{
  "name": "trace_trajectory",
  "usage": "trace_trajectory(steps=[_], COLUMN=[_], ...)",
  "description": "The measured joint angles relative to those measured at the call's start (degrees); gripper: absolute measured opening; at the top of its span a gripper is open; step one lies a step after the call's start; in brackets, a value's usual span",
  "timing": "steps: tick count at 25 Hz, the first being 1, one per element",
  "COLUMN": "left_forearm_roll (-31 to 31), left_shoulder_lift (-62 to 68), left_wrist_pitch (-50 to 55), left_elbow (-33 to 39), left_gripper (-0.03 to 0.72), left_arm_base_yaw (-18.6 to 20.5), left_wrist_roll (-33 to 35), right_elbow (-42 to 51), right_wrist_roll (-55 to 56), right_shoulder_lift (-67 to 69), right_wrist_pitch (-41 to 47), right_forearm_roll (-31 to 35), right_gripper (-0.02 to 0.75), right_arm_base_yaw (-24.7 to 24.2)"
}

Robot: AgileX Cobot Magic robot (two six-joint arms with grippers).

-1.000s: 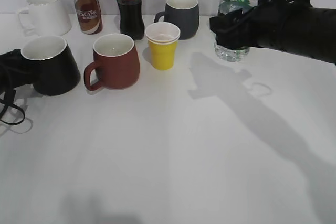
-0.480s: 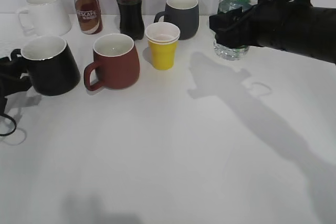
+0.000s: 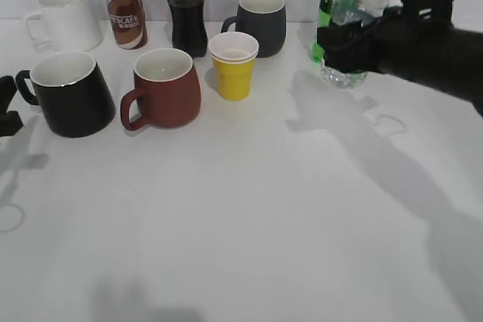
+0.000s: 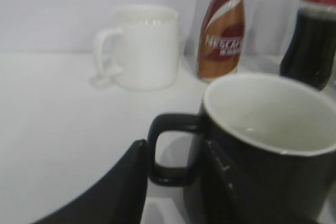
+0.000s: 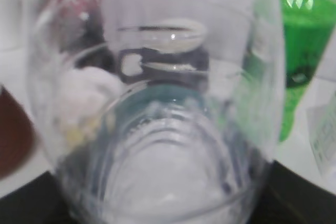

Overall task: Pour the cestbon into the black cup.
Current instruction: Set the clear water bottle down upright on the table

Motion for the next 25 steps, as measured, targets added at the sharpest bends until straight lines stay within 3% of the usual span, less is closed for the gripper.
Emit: trace_trajectory(steps=[13, 18, 25], left_forearm_roll=[5.6, 5.7, 6.0], left_shoulder_lift=[-12.8, -14.9, -18.5], left_wrist_pitch=[3.2, 3.7, 7.5], left_elbow=[1.8, 1.8, 1.8], left_gripper=[0.265, 0.265, 0.265], left_arm_base_yaw=[0.0, 0.0, 0.0], left_wrist_roll=[0.0, 0.0, 0.0], right_elbow=[1.8, 2.6, 2.6], right_wrist_roll=[-3.7, -5.7, -6.0], right_shoulder_lift=[14.8, 14.8, 14.8], right_wrist_pitch=[-13.2, -14.8, -17.6], right_forearm_roll=[-0.8, -1.0, -1.0], right_gripper=[0.437, 0.505, 0.533], right_arm_base_yaw=[-0.9, -0.9, -0.9])
